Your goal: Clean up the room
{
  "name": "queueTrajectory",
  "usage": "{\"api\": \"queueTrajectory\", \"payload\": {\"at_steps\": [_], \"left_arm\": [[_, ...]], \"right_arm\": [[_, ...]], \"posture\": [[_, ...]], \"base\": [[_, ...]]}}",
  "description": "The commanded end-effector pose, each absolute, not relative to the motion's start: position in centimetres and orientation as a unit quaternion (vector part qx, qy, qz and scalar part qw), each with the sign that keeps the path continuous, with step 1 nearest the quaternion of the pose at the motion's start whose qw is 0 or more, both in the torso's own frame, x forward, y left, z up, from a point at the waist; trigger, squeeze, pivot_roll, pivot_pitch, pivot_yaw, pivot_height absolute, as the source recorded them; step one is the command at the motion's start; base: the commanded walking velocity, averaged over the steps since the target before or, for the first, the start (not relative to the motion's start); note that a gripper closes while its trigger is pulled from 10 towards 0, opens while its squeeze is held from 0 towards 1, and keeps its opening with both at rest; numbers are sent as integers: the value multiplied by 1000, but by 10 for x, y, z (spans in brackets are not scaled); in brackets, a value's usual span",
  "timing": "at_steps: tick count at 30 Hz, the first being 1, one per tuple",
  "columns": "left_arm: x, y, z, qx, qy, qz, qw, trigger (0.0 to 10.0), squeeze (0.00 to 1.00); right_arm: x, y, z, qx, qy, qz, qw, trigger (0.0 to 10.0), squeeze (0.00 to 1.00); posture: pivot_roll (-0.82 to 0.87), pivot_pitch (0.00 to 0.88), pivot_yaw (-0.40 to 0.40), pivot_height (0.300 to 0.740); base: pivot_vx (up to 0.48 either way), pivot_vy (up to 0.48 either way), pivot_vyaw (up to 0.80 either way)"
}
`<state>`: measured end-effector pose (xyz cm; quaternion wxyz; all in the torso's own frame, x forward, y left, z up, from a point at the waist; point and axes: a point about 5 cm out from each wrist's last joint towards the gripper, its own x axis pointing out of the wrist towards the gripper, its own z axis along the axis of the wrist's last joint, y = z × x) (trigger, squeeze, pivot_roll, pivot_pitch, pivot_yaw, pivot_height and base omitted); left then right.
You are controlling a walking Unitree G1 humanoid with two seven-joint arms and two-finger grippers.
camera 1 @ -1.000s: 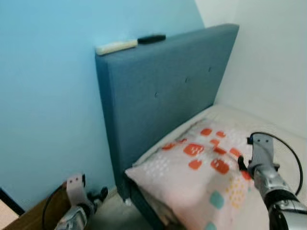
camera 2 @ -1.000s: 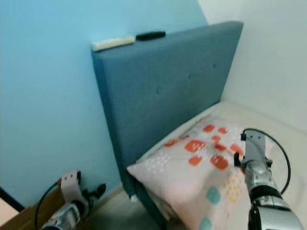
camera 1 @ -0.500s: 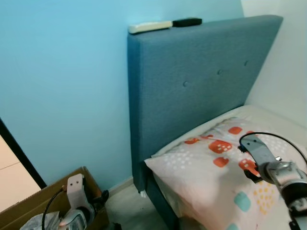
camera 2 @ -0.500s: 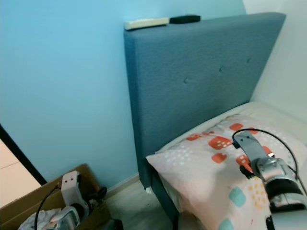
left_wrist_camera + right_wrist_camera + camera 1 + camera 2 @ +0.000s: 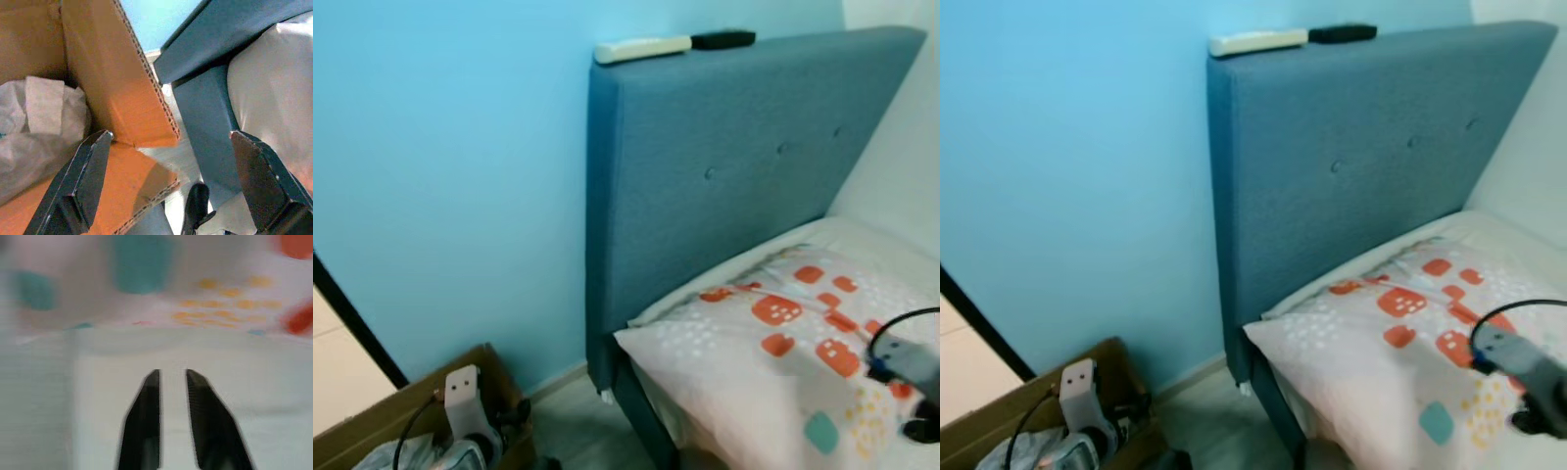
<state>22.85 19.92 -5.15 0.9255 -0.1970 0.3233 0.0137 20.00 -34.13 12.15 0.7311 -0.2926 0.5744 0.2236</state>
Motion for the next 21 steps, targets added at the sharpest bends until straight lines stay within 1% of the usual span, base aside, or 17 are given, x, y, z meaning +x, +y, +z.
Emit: {"api": "queueTrajectory", "payload": {"at_steps": [1, 2, 3, 5, 7, 9, 10, 11, 12, 13, 17, 21], "left_arm": [[223, 198, -55, -195, 335, 12, 922, 10000, 0], [222, 198, -56, -194, 335, 11, 922, 10000, 0], [222, 198, -56, -194, 335, 11, 922, 10000, 0], [221, 199, -56, -192, 337, 9, 922, 10000, 0], [220, 199, -57, -188, 340, 6, 921, 10000, 0], [219, 200, -58, -187, 342, 6, 921, 10000, 0], [218, 200, -58, -186, 342, 6, 921, 10000, 0], [218, 201, -58, -185, 343, 5, 921, 10000, 0], [218, 201, -58, -185, 343, 5, 921, 10000, 0], [218, 201, -58, -184, 343, 4, 921, 10000, 0], [217, 201, -58, -184, 345, 3, 921, 10000, 0], [213, 200, -61, -184, 351, 2, 918, 10000, 0]], "right_arm": [[195, -327, 111, -276, 580, 253, 723, 0, 0], [188, -316, 104, -265, 587, 271, 715, 0, 0], [188, -316, 104, -265, 587, 271, 715, 0, 0], [177, -300, 91, -244, 596, 299, 704, 0, 0], [169, -293, 87, -236, 604, 314, 693, 0, 0], [165, -292, 84, -237, 609, 312, 690, 0, 0], [162, -292, 82, -240, 614, 309, 685, 5843, 0], [160, -291, 80, -241, 618, 305, 683, 8824, 0], [158, -291, 78, -241, 621, 302, 681, 8824, 0], [155, -287, 74, -236, 625, 302, 680, 10000, 0], [152, -287, 69, -237, 632, 299, 674, 10000, 0], [143, -297, 67, -263, 654, 284, 649, 10000, 0]], "posture": [[38, 58, -56, 605], [38, 58, -55, 605], [38, 58, -55, 605], [39, 62, -49, 605], [39, 63, -49, 605], [39, 65, -48, 605], [40, 65, -48, 605], [40, 65, -48, 605], [40, 65, -48, 605], [40, 66, -48, 605], [41, 65, -48, 605], [33, 67, -48, 605]], "base": [[0, 0, 0], [0, 0, 0], [0, 0, 0], [0, 0, 0], [0, 0, 0], [0, 0, 0], [0, 0, 0], [0, 0, 0], [0, 0, 0], [0, 0, 0], [0, 0, 0], [0, 0, 0]]}}
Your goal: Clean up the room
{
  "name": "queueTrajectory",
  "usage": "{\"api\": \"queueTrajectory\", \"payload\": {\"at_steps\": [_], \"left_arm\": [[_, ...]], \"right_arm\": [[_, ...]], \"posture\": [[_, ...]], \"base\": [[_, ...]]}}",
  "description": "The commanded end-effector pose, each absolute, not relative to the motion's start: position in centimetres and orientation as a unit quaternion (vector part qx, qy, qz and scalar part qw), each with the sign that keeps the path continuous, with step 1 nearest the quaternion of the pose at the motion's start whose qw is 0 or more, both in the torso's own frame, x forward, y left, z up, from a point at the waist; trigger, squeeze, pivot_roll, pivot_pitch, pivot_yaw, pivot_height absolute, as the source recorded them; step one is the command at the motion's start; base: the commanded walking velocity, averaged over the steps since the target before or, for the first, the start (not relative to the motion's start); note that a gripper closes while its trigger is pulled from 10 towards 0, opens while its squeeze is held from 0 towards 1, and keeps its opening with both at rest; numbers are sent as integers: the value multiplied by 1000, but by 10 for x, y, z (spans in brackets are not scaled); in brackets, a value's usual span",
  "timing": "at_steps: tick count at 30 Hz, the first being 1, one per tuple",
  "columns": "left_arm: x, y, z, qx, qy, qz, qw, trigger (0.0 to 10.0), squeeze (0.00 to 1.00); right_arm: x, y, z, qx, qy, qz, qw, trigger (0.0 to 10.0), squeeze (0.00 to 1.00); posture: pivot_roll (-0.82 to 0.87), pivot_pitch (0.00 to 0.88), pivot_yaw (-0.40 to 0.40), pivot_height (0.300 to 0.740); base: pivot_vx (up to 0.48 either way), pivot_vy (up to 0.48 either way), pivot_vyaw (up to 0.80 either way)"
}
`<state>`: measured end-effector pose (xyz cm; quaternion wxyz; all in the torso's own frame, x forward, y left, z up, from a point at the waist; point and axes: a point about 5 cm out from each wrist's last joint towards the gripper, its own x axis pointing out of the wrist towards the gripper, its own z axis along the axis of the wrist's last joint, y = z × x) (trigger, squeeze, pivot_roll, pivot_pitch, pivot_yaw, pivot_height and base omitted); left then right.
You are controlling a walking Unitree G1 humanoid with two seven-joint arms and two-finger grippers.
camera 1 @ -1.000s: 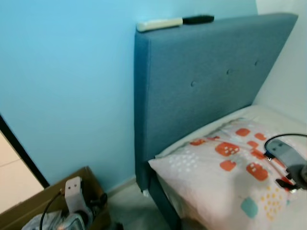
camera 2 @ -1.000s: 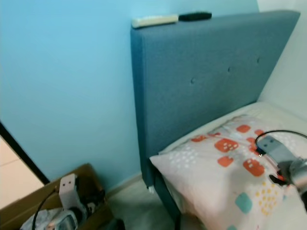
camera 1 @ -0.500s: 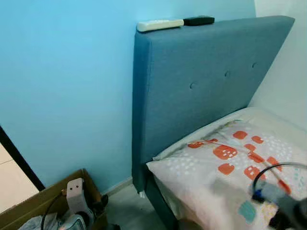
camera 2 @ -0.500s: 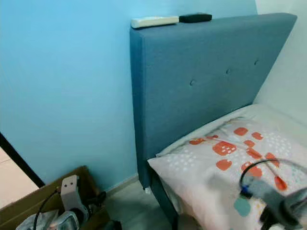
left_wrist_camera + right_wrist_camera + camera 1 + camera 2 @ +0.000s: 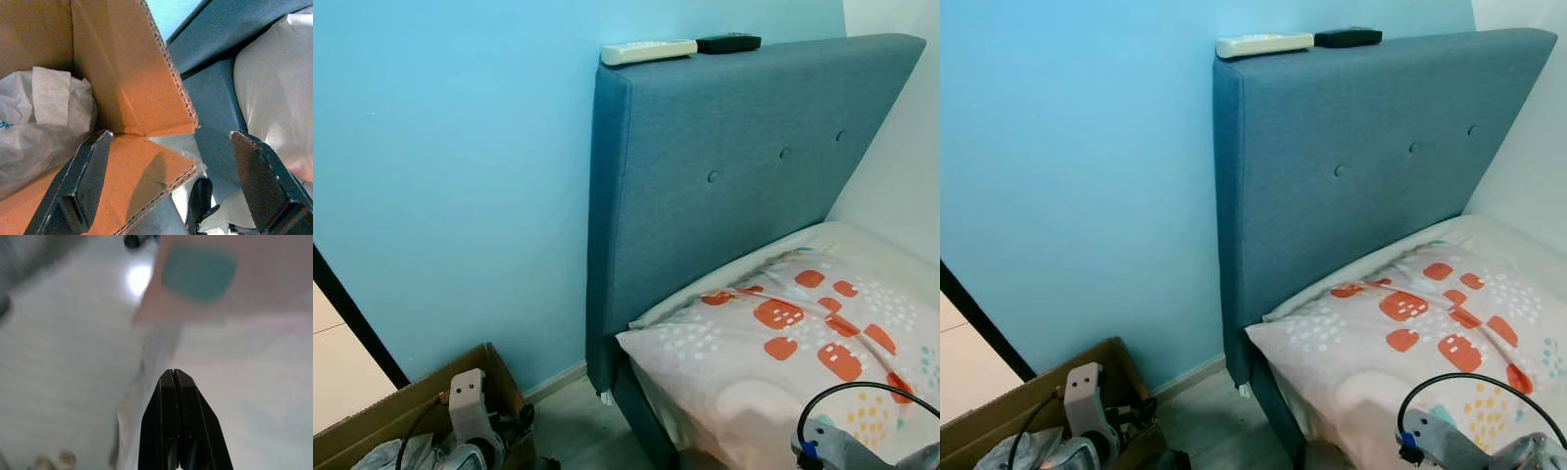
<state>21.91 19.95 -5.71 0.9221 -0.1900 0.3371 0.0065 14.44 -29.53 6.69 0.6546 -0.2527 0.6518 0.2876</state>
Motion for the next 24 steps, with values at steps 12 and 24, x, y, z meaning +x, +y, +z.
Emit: {"api": "queueTrajectory", "payload": {"at_steps": [12, 24], "left_arm": [[209, 200, -63, -184, 354, 1, 917, 10000, 0], [203, 209, -64, -180, 356, 6, 917, 10000, 0]], "right_arm": [[174, -313, 42, -366, 640, 171, 654, 10000, 0], [190, -302, 3, -342, 645, 129, 672, 10000, 0]], "posture": [[37, 103, -46, 605], [65, 122, -49, 605]], "base": [[0, 0, 0], [0, 0, 0]]}}
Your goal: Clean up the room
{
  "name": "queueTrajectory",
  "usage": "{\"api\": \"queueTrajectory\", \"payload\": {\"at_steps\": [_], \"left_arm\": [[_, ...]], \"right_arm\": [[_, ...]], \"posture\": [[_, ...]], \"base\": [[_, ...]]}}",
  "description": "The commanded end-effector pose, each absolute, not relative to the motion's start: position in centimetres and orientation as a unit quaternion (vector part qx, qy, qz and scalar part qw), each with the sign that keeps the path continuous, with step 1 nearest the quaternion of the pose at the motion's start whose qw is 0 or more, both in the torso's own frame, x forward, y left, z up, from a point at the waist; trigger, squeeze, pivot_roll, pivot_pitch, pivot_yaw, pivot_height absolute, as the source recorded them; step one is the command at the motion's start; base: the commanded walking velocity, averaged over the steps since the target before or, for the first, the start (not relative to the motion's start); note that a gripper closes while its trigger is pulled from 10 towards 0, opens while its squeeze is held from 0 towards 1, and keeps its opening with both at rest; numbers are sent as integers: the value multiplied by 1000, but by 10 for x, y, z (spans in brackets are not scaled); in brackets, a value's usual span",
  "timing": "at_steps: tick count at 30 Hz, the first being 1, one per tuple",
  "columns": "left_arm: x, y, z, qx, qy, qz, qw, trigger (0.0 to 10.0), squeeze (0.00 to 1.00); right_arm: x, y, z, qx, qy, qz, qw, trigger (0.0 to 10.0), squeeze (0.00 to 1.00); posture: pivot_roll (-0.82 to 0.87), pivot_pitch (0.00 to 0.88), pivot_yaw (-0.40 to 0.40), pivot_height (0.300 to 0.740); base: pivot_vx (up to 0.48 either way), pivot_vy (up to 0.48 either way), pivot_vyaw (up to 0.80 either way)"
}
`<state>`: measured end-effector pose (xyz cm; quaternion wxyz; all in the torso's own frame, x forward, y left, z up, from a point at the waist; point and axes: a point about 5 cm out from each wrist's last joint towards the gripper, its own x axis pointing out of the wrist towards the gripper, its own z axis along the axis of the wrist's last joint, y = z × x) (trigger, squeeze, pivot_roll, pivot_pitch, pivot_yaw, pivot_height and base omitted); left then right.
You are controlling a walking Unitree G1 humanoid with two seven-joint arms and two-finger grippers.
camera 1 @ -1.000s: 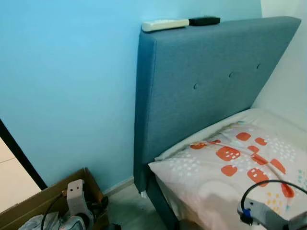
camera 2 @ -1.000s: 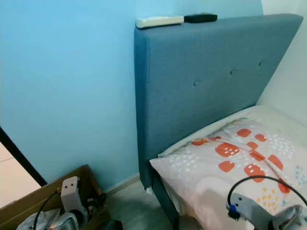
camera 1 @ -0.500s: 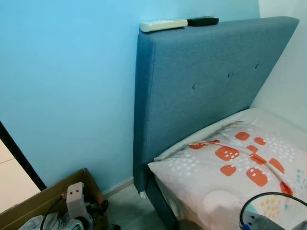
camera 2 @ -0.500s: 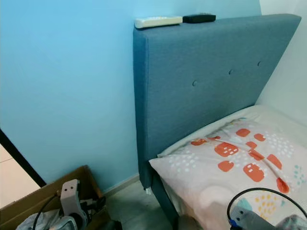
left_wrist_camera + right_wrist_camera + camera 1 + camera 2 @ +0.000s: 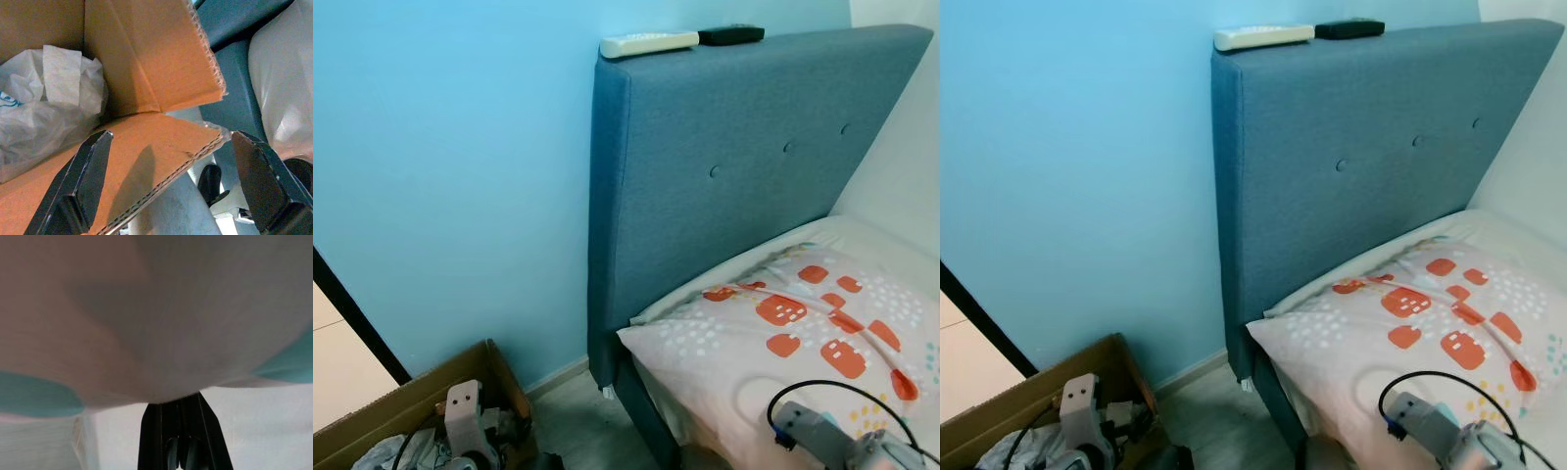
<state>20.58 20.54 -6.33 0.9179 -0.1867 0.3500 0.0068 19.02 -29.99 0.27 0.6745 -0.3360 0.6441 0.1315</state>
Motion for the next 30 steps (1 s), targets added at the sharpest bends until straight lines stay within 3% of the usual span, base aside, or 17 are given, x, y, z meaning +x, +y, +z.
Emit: {"api": "queueTrajectory", "payload": {"at_steps": [1, 2, 4, 6, 8, 11, 12, 22, 30], "left_arm": [[201, 211, -65, -179, 357, 6, 917, 10000, 0], [200, 211, -65, -178, 357, 5, 917, 10000, 0], [199, 211, -66, -177, 358, 5, 917, 10000, 0], [198, 212, -66, -173, 359, 0, 917, 10000, 0], [198, 212, -66, -173, 359, 0, 917, 10000, 0], [196, 212, -66, -164, 360, -10, 918, 10000, 0], [196, 213, -66, -162, 361, -12, 918, 10000, 0], [198, 215, -64, -156, 356, -16, 921, 10000, 0], [194, 212, -66, -153, 358, -22, 921, 10000, 0]], "right_arm": [[195, -299, -5, -332, 632, 107, 692, 10000, 0], [199, -296, -9, -319, 619, 93, 712, 10000, 0], [202, -294, -11, -310, 610, 82, 725, 10000, 0], [220, -291, -11, -281, 555, 35, 782, 10000, 0], [220, -291, -11, -281, 555, 35, 782, 10000, 0], [255, -291, 6, -271, 431, -54, 859, 10000, 0], [263, -291, 13, -272, 400, -70, 873, 10000, 0], [303, -286, 50, -273, 270, -124, 915, 10000, 0], [312, -279, 54, -222, 220, -149, 938, 10000, 0]], "posture": [[66, 132, -44, 605], [66, 133, -43, 605], [66, 133, -43, 605], [79, 144, -35, 605], [79, 144, -35, 605], [90, 151, -25, 605], [91, 151, -25, 605], [109, 157, -26, 605], [113, 160, -29, 605]], "base": [[0, 0, 0], [0, 0, 0], [0, 0, 0], [0, 0, 0], [0, 0, 0], [0, 0, 0], [0, 0, 0], [0, 0, 0], [0, 0, 0]]}}
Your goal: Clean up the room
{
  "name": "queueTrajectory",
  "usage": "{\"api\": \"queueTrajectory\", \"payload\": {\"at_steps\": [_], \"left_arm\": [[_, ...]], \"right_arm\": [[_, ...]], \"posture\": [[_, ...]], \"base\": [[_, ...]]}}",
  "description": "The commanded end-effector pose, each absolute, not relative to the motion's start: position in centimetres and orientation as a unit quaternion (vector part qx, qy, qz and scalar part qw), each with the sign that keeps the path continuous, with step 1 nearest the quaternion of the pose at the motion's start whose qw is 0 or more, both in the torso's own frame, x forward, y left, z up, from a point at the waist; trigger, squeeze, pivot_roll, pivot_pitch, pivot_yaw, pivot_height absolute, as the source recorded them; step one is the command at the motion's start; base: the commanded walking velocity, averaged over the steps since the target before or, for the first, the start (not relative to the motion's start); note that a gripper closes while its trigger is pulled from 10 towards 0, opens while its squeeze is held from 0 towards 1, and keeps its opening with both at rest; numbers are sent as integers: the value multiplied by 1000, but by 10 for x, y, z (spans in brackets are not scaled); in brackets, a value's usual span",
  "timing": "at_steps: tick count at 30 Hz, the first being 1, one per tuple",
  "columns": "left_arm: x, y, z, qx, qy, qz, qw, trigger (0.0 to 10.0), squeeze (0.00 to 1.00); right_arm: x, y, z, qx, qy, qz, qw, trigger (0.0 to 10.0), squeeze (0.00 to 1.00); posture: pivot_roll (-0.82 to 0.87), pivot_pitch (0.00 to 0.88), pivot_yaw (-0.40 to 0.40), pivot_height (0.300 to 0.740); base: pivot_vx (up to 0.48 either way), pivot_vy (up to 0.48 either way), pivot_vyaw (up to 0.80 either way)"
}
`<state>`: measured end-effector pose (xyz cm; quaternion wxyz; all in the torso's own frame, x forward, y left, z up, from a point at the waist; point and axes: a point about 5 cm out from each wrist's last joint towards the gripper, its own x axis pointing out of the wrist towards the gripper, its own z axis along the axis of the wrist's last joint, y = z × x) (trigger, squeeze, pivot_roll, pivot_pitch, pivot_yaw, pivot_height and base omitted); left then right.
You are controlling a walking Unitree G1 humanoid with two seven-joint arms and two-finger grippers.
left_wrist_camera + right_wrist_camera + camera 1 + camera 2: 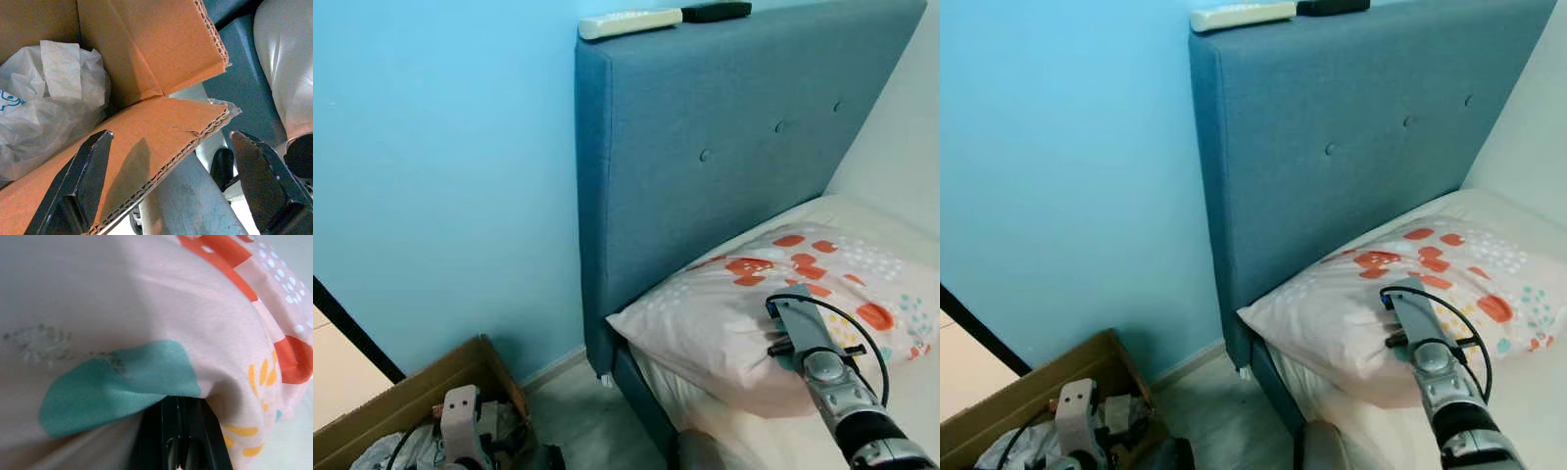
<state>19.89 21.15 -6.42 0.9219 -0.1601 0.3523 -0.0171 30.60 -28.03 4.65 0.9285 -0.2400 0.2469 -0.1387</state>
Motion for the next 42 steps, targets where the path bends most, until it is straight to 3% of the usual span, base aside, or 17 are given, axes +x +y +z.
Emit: {"api": "queueTrajectory", "payload": {"at_steps": [1, 5, 12, 14, 16, 20, 22, 24, 26, 34, 38, 42], "left_arm": [[194, 212, -66, -153, 358, -23, 921, 10000, 0], [194, 212, -66, -151, 359, -26, 920, 10000, 0], [195, 212, -66, -149, 360, -27, 921, 10000, 0], [196, 214, -65, -147, 359, -29, 921, 10000, 0], [195, 214, -65, -146, 359, -30, 921, 10000, 0], [193, 215, -66, -144, 361, -30, 921, 10000, 0], [192, 215, -67, -142, 364, -31, 920, 10000, 0], [192, 214, -67, -142, 364, -31, 920, 10000, 0], [194, 214, -66, -143, 361, -32, 921, 10000, 0], [197, 211, -65, -144, 361, -35, 921, 10000, 0], [198, 207, -65, -145, 362, -41, 920, 10000, 0], [201, 204, -64, -146, 360, -45, 920, 10000, 0]], "right_arm": [[313, -278, 55, -212, 210, -151, 942, 10000, 0], [317, -271, 56, -150, 196, -142, 959, 10000, 0], [316, -265, 48, -80, 225, -130, 962, 10000, 0], [318, -250, 40, 20, 242, -104, 965, 10000, 0], [320, -242, 39, 56, 242, -87, 965, 10000, 0], [323, -222, 35, 89, 250, -37, 963, 10000, 0], [323, -198, 29, 89, 267, 25, 959, 10000, 0], [323, -199, 30, 90, 264, 17, 960, 10000, 0], [322, -234, 36, 37, 245, -92, 964, 10000, 0], [313, -297, 60, -62, 203, -241, 947, 10000, 0], [311, -310, 70, -77, 173, -265, 945, 10000, 0], [315, -306, 71, -77, 179, -237, 952, 10000, 0]], "posture": [[113, 160, -29, 605], [113, 161, -20, 605], [115, 162, -21, 605], [118, 163, -20, 605], [119, 162, -19, 605], [116, 161, -17, 605], [119, 159, -18, 605], [120, 157, -20, 605], [120, 150, -19, 605], [101, 136, -13, 605], [97, 126, -13, 605], [102, 122, -16, 605]], "base": [[0, 0, 0], [0, 0, 0], [0, 0, 0], [0, 0, 0], [0, 0, 0], [0, 0, 0], [0, 0, 0], [0, 0, 0], [0, 0, 0], [0, 0, 0], [0, 0, 0], [0, 0, 0]]}}
